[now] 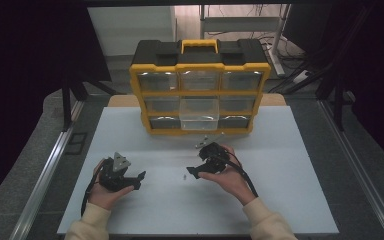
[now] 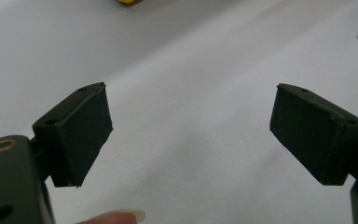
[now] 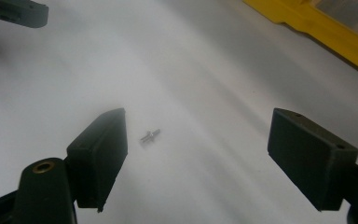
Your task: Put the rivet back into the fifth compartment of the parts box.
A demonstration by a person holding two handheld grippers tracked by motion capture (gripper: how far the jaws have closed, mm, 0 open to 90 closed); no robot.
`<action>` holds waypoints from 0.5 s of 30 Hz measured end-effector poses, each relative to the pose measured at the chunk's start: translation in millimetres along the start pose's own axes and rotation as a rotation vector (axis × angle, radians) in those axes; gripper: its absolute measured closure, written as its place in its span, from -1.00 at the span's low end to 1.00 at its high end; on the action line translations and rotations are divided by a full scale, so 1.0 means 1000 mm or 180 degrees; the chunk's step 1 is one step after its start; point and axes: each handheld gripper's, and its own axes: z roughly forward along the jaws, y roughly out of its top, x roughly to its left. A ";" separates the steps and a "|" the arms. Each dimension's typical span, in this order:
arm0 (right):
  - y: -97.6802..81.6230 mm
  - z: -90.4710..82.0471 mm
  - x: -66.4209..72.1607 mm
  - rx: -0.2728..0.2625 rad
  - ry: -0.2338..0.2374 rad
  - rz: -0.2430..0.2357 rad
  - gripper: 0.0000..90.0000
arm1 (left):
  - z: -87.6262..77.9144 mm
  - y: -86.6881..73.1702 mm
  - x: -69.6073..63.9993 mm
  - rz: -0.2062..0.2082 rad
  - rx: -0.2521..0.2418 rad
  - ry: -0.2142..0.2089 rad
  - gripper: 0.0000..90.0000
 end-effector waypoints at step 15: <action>0.001 0.022 0.009 0.0198 0.0041 -0.0077 -0.54 | 0.000 0.000 0.000 0.0018 0.0010 -0.0003 -0.71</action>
